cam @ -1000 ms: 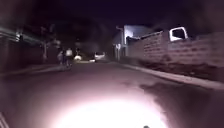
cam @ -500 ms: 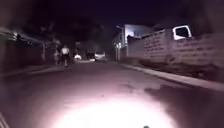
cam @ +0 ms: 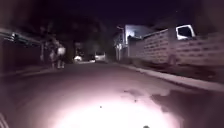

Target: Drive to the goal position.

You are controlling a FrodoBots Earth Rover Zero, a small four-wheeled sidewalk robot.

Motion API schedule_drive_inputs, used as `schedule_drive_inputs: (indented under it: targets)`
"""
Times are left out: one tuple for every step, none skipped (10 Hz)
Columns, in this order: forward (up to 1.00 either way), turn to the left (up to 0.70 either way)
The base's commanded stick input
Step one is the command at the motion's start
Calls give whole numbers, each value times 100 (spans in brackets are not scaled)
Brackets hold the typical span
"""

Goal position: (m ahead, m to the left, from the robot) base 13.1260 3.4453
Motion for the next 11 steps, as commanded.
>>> schedule_drive_inputs:
  targets:
    - [70,0]
    - [70,0]
    - [70,0]
    - [70,0]
    - [70,0]
    - [70,0]
    - [70,0]
    - [70,0]
    - [70,0]
    - [70,0]
    - [70,0]
